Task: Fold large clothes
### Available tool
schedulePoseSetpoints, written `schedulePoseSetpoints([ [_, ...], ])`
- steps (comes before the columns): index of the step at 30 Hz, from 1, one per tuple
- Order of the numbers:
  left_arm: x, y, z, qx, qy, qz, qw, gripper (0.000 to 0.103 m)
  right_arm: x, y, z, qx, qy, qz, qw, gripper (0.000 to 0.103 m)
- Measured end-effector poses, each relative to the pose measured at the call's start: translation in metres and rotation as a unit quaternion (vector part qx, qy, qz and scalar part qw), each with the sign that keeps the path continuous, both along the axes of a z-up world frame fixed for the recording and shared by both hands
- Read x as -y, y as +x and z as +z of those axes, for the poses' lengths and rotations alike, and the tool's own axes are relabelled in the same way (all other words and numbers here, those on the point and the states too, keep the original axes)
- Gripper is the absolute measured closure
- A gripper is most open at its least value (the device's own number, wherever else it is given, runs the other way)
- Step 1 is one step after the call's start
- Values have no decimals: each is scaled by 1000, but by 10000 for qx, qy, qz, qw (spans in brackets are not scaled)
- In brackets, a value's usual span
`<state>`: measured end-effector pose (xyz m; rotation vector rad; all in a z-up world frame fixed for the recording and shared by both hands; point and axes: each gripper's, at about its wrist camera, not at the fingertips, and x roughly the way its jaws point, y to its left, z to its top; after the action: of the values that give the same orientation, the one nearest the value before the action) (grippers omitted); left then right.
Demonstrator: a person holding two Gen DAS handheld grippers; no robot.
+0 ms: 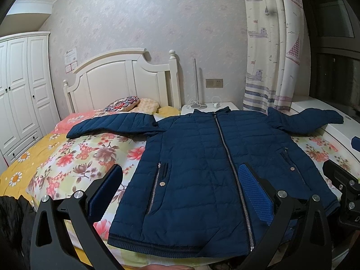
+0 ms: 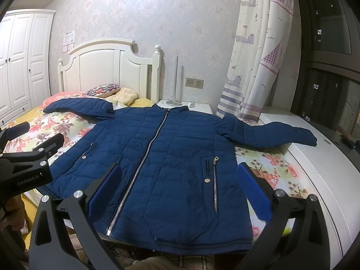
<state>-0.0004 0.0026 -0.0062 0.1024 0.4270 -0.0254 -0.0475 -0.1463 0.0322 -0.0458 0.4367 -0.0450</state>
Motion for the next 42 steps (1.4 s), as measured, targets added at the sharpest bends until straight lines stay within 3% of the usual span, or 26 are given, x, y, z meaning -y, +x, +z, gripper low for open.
schedulePoseSetpoints([
  [27, -3, 0, -2, -16, -3, 2, 10000, 4, -2, 0, -4, -37, 49, -8, 10000, 2],
  [42, -9, 14, -25, -325, 40, 39, 9995, 4, 2, 15, -15, -299, 242, -5, 9993, 2],
])
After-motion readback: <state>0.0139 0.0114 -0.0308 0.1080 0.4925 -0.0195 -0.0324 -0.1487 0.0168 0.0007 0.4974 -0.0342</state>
